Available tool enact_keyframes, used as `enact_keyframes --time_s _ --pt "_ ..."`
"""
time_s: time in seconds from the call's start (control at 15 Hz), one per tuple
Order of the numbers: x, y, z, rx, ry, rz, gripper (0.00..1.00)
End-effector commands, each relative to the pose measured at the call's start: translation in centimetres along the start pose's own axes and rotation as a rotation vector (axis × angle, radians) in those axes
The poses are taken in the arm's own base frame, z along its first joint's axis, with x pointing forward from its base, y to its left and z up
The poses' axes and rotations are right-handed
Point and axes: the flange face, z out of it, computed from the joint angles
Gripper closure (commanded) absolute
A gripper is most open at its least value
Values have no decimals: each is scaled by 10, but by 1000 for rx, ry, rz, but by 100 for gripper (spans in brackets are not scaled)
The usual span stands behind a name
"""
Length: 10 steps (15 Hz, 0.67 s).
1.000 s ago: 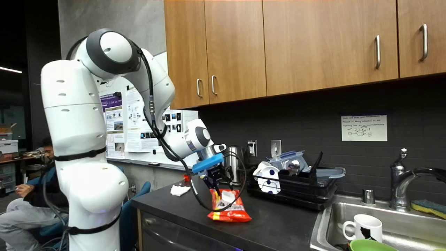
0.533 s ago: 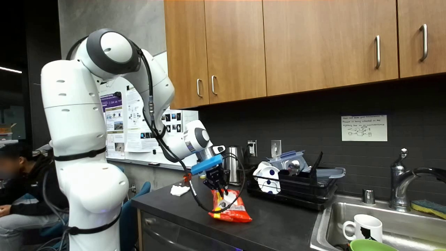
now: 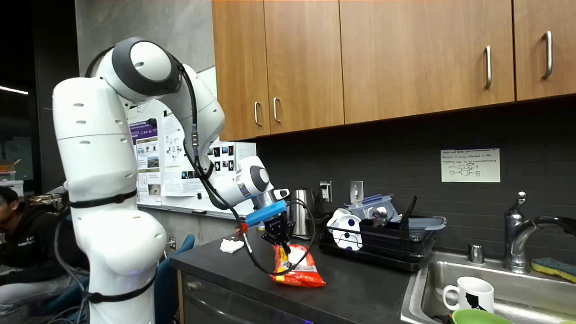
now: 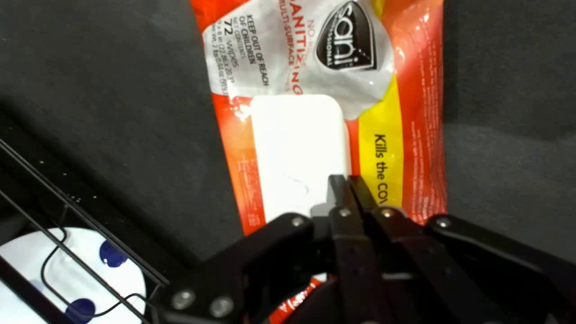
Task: Open the pack of wipes
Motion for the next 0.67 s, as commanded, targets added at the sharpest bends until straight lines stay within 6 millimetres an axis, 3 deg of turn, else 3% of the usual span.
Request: enact_keyframes --time_s 0.0,0.6 --pt "-4 0 -3 8 -4 -10 99" --pt "2 10 -11 -28 21 -4 99"
